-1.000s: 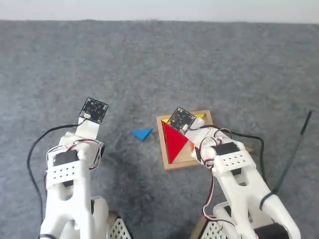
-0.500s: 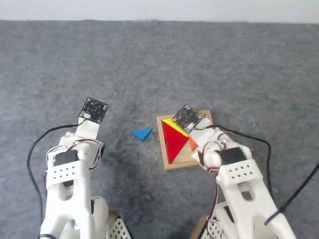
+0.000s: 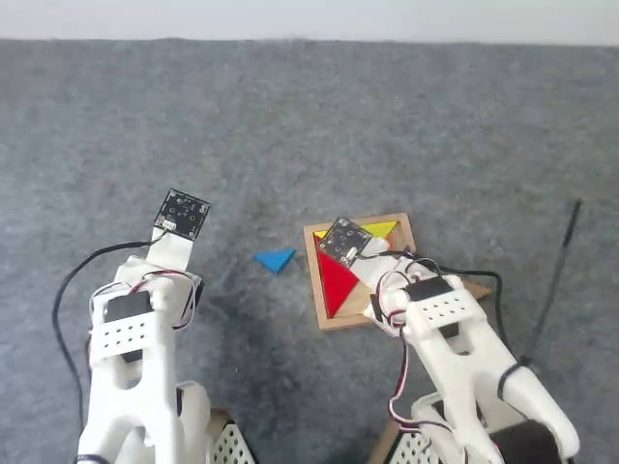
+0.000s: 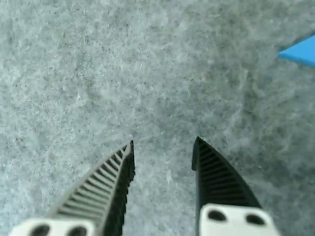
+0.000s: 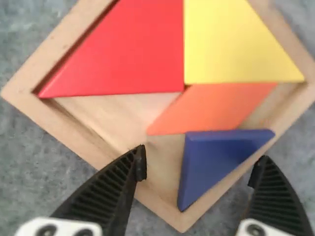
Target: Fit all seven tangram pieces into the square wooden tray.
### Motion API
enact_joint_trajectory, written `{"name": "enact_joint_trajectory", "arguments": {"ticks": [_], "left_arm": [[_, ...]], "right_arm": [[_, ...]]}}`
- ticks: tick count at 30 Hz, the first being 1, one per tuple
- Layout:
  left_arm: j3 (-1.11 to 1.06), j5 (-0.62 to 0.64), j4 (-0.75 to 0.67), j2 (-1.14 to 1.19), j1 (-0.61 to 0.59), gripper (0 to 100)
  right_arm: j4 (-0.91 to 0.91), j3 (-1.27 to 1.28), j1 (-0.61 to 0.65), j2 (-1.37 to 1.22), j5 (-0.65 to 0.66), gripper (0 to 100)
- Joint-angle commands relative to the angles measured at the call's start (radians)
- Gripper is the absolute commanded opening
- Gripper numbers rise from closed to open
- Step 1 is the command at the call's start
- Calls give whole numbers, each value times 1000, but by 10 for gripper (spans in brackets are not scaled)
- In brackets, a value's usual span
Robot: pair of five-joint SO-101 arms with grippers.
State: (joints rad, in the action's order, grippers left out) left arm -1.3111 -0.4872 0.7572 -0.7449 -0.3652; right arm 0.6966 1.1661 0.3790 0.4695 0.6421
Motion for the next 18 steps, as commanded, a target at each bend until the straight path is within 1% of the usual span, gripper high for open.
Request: {"name": "enact_joint_trajectory", "arguments": {"ticks": [1,5,9,12,14,18], "left_arm": [[10,-14,-11,-2,-5,178],[10,-14,-11,-2,-5,178],[10,-14,-11,-2,-5,178],[10,-14,-11,-2,-5,178],[10,-14,-11,-2,-5,178],[10,-14,-11,-2,-5,178]], "right_arm": [[-16,-58,-51,-16,55,313],[-22,-68,-77,-45,127,217],[-61,-71,-79,-53,127,171],[-102,-72,-85,-50,126,113],[-127,-80,-102,-50,117,79],[-128,-109,-154,-50,74,46]]}}
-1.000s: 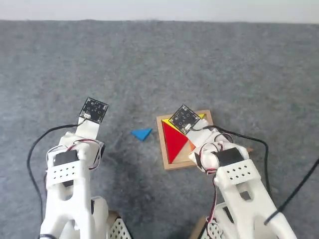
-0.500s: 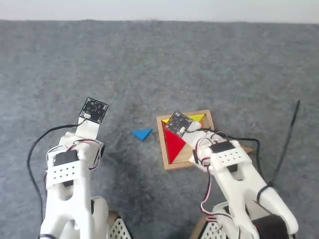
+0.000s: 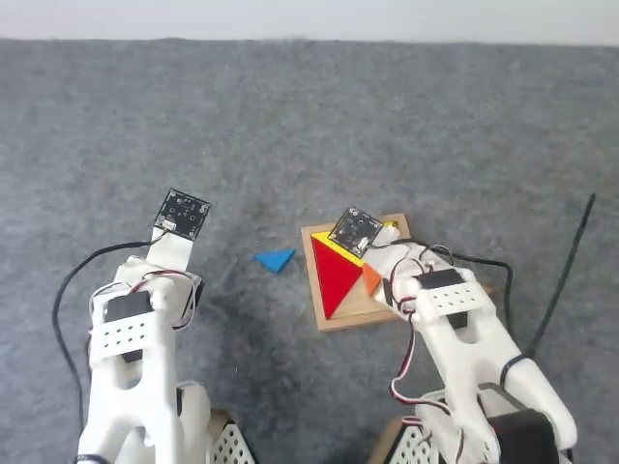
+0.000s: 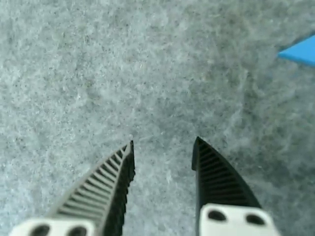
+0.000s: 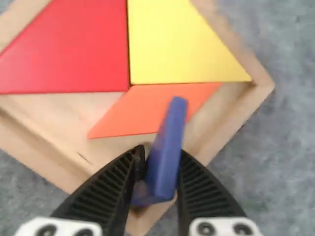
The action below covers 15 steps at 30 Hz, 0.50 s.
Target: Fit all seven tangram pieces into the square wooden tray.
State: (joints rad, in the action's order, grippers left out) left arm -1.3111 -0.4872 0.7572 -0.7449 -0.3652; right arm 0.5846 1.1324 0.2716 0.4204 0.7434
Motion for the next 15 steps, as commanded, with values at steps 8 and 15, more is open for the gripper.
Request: {"name": "enact_joint_trajectory", "arguments": {"ticks": [8,15], "left_arm": [[10,-14,-11,-2,-5,178],[10,-14,-11,-2,-5,178]], "right_arm": [[148,-198,-91,-1,-184,16],[371,-345,-76,-7,-407,6]]}}
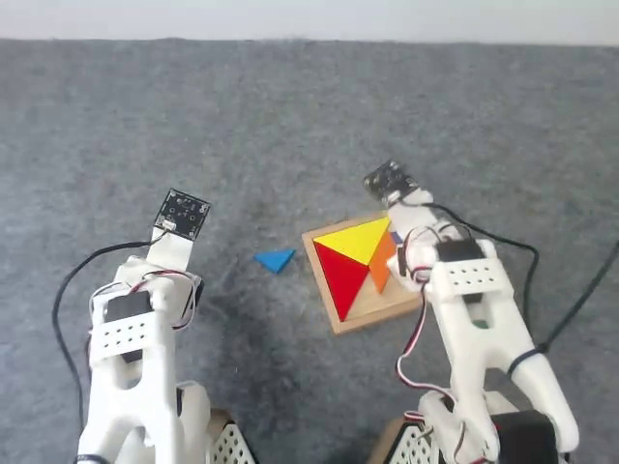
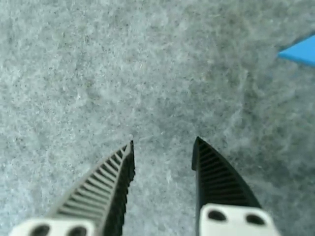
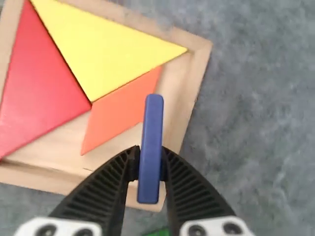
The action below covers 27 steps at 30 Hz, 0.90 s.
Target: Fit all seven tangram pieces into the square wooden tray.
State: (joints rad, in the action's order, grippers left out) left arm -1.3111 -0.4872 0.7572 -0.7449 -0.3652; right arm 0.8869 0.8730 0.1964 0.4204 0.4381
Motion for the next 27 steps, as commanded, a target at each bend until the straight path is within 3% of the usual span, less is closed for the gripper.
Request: {"name": "enact_joint_trajectory", "arguments": {"ticks": [1,5,12,19,27], "left_arm": [[10,-14,-11,-2,-5,178],[10,-14,-11,-2,-5,178],[10,-14,-11,-2,-5,178],[10,-14,-11,-2,-5,178],[10,-14,-11,-2,-5,178]], "right_arm": [[77,-89,12,-10,-143,7],[54,-66,36,-12,-239,7],[-21,-3,45,-13,-278,9],[-22,32,59,-13,-535,11],[-114,78,104,-13,-684,137]]}}
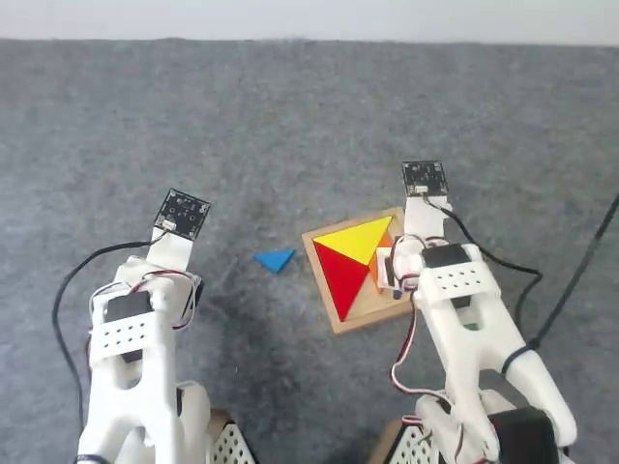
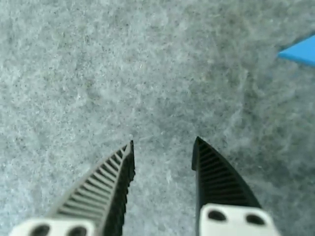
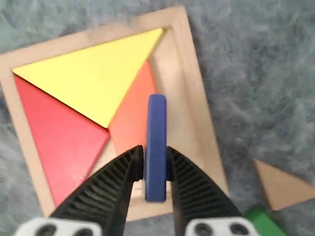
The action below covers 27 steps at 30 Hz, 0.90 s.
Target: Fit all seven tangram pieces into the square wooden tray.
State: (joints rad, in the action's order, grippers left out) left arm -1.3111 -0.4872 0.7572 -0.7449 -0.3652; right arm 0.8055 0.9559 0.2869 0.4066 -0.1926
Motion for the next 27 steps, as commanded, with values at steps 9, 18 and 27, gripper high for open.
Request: {"name": "enact_joint_trajectory", "arguments": {"ticks": [9,18,27], "left_arm": [[10,-14,-11,-2,-5,178],[10,-14,-11,-2,-5,178],[10,-14,-11,-2,-5,178]], "right_arm": [[-28,-31,-68,13,5,255],[74,-121,-136,15,172,175],[91,-160,-97,116,302,170]]}}
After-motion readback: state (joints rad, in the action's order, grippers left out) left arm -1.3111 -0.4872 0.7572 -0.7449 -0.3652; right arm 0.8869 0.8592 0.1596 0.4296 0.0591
